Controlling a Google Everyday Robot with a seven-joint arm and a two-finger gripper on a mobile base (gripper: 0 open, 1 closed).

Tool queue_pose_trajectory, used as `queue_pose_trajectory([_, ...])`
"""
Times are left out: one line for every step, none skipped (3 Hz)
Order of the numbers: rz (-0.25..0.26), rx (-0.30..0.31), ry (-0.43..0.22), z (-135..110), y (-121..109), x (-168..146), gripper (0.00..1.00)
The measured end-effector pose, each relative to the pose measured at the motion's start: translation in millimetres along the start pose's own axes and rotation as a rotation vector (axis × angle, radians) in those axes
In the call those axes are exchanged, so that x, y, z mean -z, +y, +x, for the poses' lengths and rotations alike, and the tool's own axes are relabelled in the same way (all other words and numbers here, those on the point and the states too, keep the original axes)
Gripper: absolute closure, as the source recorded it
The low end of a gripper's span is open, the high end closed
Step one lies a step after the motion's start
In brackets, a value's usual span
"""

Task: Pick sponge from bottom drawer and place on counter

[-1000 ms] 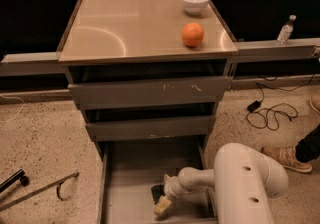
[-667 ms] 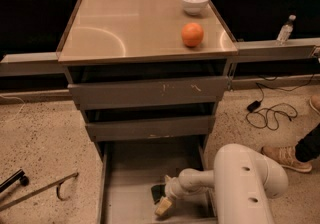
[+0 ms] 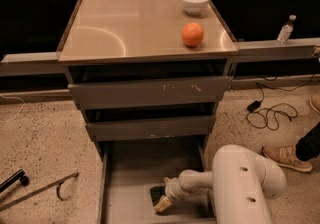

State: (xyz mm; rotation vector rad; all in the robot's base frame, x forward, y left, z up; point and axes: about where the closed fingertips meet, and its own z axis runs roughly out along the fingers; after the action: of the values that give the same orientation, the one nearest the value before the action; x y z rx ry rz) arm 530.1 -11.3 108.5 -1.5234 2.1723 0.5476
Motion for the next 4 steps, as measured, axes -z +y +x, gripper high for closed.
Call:
queue_pose_trajectory([0.000, 0.000, 0.000, 0.0, 0.0, 0.0, 0.43])
queue_pose_trajectory([0.000, 0.000, 0.000, 0.0, 0.0, 0.0, 0.66])
queue_pose_trajectory([-0.047, -0.002, -0.015, -16.0, -0.9, 9.9, 0.89])
queue_pose_trajectory([-0.088, 0.046, -0.101, -86.5, -30.1, 61.3, 1.00])
